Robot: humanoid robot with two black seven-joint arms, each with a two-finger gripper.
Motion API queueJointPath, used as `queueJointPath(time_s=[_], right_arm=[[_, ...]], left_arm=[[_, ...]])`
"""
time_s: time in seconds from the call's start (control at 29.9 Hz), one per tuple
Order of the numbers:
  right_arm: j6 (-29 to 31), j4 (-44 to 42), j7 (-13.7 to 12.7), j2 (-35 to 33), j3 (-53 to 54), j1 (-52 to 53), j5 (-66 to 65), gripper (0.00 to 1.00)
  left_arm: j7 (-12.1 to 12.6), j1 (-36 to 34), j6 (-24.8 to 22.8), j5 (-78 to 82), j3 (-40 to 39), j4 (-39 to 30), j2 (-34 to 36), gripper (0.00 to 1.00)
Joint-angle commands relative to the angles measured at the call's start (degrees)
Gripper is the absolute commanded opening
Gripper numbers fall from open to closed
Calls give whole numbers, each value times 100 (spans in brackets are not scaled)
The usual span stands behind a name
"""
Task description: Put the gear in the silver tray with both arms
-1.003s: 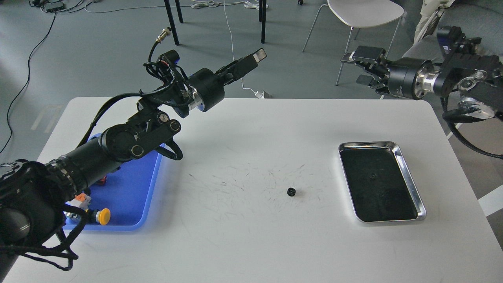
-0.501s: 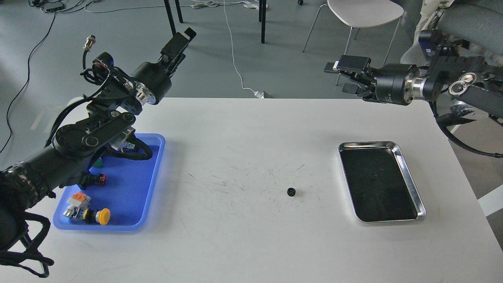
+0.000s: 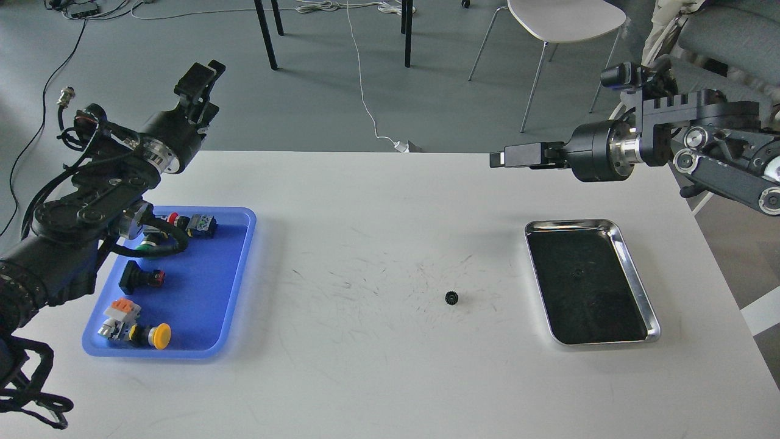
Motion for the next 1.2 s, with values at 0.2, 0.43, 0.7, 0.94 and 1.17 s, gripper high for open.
queueJointPath(time_s=[0.2,0.43,0.7,0.94,1.17], right_arm=[[-52,214,297,4,396,-35,-46,96],[35,416,297,-31,467,-114,16,96],[208,478,350,13,353,-106,-150,98],[208,908,367,22,185,70,-1713,98],[208,1243,525,57,-191,298,-2497,98]], left_arm=[[0,43,-527,-483,-22,48,166,98],[0,69,-678,-994,-22,74,202,98],[0,69,-993,-1362,-83,426,184,98],[0,96,-1362,-1855,-154,575,123,98],[58,157,-2264,-2514,-224,637,219,98]])
